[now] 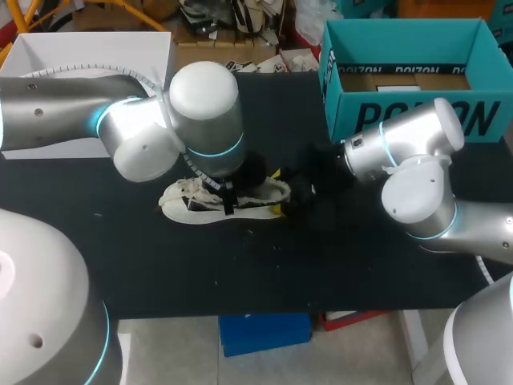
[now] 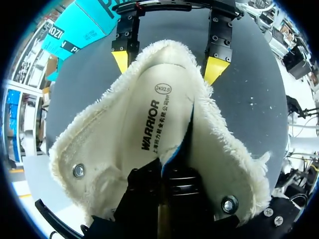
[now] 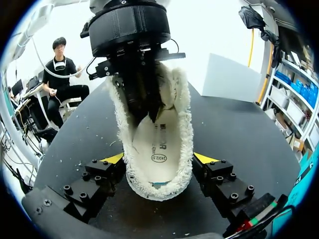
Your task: Take the shoe out of the shoebox, open the shoe tongue, remove and reinsert the insole, then place the shoe into the shoebox
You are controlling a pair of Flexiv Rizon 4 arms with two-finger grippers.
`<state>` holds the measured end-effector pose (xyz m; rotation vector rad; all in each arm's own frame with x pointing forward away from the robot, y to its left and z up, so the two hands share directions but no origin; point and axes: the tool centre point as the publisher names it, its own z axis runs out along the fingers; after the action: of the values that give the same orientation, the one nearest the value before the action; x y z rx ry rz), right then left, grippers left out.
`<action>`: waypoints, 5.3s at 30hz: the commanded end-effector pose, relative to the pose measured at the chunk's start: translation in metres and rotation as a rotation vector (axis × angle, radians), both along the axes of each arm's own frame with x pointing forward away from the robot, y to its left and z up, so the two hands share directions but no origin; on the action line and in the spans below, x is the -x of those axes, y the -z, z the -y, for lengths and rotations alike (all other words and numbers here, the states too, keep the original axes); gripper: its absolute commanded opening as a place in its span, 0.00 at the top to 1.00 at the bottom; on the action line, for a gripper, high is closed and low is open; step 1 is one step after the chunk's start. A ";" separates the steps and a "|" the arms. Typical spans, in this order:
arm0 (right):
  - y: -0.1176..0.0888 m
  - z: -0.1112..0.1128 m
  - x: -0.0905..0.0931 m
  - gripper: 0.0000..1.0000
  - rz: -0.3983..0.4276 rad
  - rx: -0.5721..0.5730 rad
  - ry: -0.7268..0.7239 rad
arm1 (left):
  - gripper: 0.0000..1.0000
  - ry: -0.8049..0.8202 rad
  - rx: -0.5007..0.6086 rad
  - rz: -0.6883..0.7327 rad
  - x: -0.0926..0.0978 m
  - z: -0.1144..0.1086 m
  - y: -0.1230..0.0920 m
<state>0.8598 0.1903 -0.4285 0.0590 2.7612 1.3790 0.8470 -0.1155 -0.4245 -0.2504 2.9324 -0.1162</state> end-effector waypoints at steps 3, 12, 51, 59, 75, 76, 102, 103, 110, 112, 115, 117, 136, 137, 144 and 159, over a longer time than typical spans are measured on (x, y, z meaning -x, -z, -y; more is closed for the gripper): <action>0.004 0.002 -0.001 1.00 0.000 0.003 0.001 | 1.00 0.020 0.068 -0.057 -0.004 -0.010 -0.009; 0.004 0.002 -0.001 1.00 0.000 0.003 0.001 | 1.00 0.024 0.106 -0.067 -0.002 -0.012 -0.025; 0.004 0.002 -0.001 1.00 0.000 0.003 0.001 | 0.17 0.109 0.066 0.058 0.012 0.016 -0.028; 0.004 0.002 -0.001 1.00 0.000 0.003 0.001 | 0.16 0.086 0.016 0.176 0.020 0.018 -0.021; 0.004 0.002 -0.001 1.00 0.000 0.003 0.001 | 0.35 0.073 0.031 0.264 0.007 0.033 -0.013; 0.004 0.002 -0.001 1.00 0.000 0.003 0.001 | 0.35 0.074 0.032 0.265 0.005 0.034 -0.012; 0.004 0.002 -0.001 1.00 0.000 0.003 0.001 | 1.00 0.127 0.087 0.294 -0.005 0.064 -0.017; 0.004 0.002 -0.001 1.00 0.000 0.003 0.001 | 1.00 0.127 0.088 0.294 -0.005 0.064 -0.017; 0.004 0.002 -0.001 1.00 0.000 0.003 0.001 | 1.00 0.115 0.089 0.300 -0.004 0.058 -0.024; 0.004 0.002 -0.001 1.00 0.000 0.003 0.001 | 1.00 0.112 0.092 0.300 -0.003 0.057 -0.026; 0.004 0.002 -0.001 1.00 0.000 0.003 0.001 | 1.00 0.110 0.097 0.298 -0.002 0.056 -0.029; 0.004 0.002 -0.001 1.00 0.000 0.003 0.001 | 1.00 0.109 0.099 0.297 -0.002 0.056 -0.030; 0.004 0.002 -0.001 1.00 0.000 0.003 0.001 | 1.00 0.161 0.407 0.056 0.016 0.027 -0.078; 0.004 0.002 -0.001 1.00 0.000 0.003 0.001 | 1.00 0.169 0.425 0.047 0.018 0.026 -0.084; 0.004 0.002 -0.001 1.00 0.000 0.003 0.001 | 1.00 0.268 0.582 -0.027 0.029 0.026 -0.133; 0.004 0.002 -0.001 1.00 0.000 0.003 0.001 | 1.00 0.376 0.723 -0.030 0.063 0.042 -0.213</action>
<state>0.8604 0.1889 -0.4276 0.0580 2.7610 1.3787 0.7942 -0.1693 -0.2234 0.2154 2.8074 -1.2332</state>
